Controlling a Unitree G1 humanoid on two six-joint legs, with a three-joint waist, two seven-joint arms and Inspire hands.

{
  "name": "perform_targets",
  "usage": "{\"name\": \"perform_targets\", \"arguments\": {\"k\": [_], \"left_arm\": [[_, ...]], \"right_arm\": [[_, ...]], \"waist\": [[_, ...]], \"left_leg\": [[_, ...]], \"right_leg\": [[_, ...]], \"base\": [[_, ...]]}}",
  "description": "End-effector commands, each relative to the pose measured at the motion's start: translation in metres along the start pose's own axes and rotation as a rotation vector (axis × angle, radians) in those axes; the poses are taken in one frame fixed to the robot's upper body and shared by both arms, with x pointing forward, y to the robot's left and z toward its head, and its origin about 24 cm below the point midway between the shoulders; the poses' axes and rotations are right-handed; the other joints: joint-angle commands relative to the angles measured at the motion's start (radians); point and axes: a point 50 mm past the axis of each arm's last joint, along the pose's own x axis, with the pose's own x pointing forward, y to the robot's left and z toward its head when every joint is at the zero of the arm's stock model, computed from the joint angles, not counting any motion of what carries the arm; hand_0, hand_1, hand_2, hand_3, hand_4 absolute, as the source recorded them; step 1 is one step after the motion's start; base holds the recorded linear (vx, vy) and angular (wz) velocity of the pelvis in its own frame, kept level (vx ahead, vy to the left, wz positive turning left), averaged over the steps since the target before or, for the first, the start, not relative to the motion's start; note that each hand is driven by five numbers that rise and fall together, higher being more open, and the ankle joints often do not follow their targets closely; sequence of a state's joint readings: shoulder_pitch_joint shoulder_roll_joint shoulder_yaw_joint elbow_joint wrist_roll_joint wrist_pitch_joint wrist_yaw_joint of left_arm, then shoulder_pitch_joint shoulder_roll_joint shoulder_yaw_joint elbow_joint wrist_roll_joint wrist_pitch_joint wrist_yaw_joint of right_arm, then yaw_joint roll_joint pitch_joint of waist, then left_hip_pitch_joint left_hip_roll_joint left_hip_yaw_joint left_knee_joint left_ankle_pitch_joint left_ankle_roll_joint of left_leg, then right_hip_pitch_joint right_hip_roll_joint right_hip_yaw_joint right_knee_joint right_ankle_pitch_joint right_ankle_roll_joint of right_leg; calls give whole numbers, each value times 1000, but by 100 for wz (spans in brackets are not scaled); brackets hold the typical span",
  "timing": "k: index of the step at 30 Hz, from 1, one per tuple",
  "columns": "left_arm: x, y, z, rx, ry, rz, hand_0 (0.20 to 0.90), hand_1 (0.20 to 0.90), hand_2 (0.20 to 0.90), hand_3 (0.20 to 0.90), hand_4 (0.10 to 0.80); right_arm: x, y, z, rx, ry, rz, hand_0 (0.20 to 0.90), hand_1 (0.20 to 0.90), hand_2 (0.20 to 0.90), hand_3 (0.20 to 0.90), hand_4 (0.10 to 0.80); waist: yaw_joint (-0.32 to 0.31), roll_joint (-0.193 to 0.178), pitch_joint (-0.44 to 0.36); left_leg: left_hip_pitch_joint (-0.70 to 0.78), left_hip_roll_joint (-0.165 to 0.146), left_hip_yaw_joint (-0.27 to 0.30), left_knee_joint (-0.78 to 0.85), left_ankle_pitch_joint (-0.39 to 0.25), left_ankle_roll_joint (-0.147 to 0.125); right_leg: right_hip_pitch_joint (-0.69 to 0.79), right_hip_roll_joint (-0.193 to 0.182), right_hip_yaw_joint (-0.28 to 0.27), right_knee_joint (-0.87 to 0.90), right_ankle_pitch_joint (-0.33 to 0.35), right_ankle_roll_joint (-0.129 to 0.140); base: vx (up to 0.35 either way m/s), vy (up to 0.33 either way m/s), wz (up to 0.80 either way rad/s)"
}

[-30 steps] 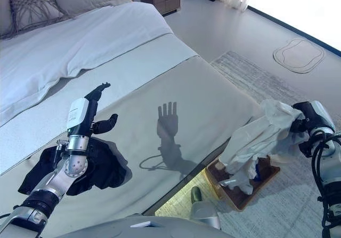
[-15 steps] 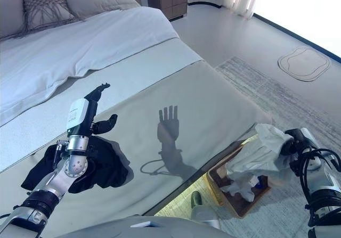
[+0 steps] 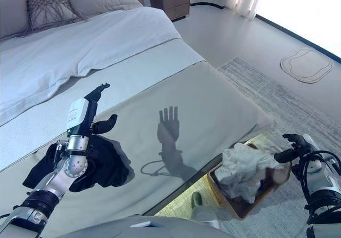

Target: Pick up the clothes from the bed and place them into the basket

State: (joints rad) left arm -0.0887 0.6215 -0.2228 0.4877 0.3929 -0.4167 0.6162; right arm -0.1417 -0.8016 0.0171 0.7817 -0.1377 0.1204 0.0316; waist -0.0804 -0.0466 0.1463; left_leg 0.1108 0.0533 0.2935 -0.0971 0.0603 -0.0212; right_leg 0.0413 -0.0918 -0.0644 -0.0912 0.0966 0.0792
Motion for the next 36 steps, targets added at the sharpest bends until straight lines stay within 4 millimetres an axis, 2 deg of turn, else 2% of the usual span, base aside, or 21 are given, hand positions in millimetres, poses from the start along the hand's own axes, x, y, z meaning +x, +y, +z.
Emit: {"name": "perform_targets", "arguments": {"k": [1, 7, 12, 19, 24, 28, 36], "left_arm": [[25, 22, 13, -25, -92, 128, 900, 900, 900, 900, 800], [22, 20, 12, -25, -86, 127, 900, 900, 900, 900, 800], [19, 18, 10, -32, -61, 129, 900, 900, 900, 900, 800], [14, 17, 6, -28, -17, 156, 900, 900, 900, 900, 800], [10, 20, 1, -16, 2, 172, 900, 900, 900, 900, 800], [6, 23, -1, -6, 12, 174, 900, 900, 900, 900, 800], [2, 31, -3, 8, 4, 145, 900, 900, 900, 900, 800]], "right_arm": [[4, -51, 54, -15, -161, -185, 900, 900, 900, 900, 800], [1, -52, 68, -11, -237, -214, 900, 900, 900, 900, 800], [-8, -53, 98, -10, -393, -283, 900, 900, 900, 900, 800], [-23, -39, 139, -38, -618, -285, 900, 900, 900, 900, 800], [-40, -33, 180, -72, -806, -306, 900, 900, 900, 900, 800], [-50, -31, 206, -212, -894, -344, 900, 900, 900, 900, 800], [-60, -36, 250, -356, -944, -386, 900, 900, 900, 900, 800]], "waist": [[21, 8, -61], [26, 9, -59], [37, 13, -56], [68, 17, -51], [118, 12, -43], [161, 7, -29], [274, 6, 30]], "left_leg": [[51, 43, -59, 23, -92, -21], [51, 42, -63, 23, -92, -23], [49, 43, -74, 25, -90, -25], [40, 38, -110, 24, -85, -25], [25, 28, -154, 32, -80, -25], [1, 20, -190, 72, -87, -23], [-84, -9, -308, 194, -100, -28]], "right_leg": [[13, -7, -36, 73, -56, 36], [18, -10, -43, 68, -57, 35], [23, -14, -57, 73, -63, 33], [33, -19, -81, 78, -77, 28], [45, -25, -119, 94, -95, 18], [45, -30, -151, 141, -126, 4], [32, -53, -261, 263, -187, -36]], "base": [[0, 0, 0], [0, 0, 0], [0, 0, 0], [4, 5, 11], [9, -3, 20], [12, 5, 31], [16, 6, 44]]}}
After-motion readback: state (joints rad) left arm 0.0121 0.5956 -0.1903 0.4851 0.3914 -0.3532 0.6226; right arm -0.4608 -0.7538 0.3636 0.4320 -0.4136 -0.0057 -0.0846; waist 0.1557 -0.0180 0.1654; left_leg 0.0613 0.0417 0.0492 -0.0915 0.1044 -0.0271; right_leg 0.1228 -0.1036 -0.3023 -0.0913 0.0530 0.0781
